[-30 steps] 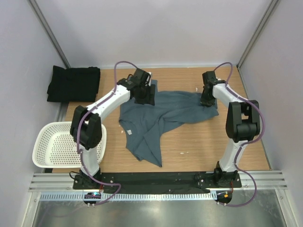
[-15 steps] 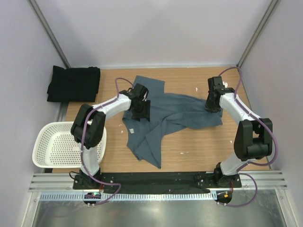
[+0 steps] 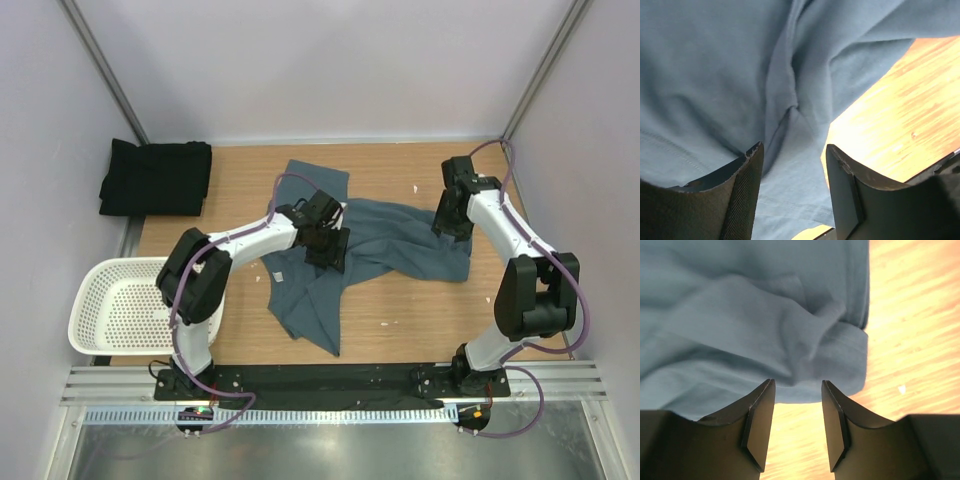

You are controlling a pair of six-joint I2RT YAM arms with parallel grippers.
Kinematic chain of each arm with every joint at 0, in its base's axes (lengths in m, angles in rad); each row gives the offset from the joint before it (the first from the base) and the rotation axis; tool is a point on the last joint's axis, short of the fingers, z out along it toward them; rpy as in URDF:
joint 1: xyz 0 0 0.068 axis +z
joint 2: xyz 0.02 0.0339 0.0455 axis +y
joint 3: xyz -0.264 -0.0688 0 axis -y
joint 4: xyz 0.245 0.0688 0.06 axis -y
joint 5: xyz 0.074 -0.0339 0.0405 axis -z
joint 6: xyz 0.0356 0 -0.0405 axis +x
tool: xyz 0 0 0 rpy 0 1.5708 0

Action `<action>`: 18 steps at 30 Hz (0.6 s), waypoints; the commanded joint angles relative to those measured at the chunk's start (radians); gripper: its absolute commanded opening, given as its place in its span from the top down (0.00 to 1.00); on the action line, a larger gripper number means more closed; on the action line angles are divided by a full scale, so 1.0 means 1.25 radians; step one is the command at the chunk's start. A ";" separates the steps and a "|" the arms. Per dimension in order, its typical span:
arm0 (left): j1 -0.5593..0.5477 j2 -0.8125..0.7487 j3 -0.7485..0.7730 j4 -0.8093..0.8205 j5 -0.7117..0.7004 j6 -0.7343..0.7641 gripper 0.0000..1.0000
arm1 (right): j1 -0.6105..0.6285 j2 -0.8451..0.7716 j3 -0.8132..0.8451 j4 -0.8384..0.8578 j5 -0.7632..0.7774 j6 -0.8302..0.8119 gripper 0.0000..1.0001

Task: Fold and stack the t-shirts
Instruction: Flatten the tshirt out

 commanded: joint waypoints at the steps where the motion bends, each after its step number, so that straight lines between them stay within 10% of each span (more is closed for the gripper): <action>1: 0.003 0.002 0.023 0.024 0.013 0.018 0.47 | 0.004 -0.027 0.082 -0.019 -0.043 0.008 0.52; 11: 0.003 0.022 0.004 0.026 0.010 0.037 0.66 | 0.014 0.035 0.110 0.024 -0.094 0.034 0.52; 18: 0.000 -0.013 -0.020 0.029 0.052 0.043 1.00 | 0.013 0.118 0.097 0.138 -0.101 0.057 0.51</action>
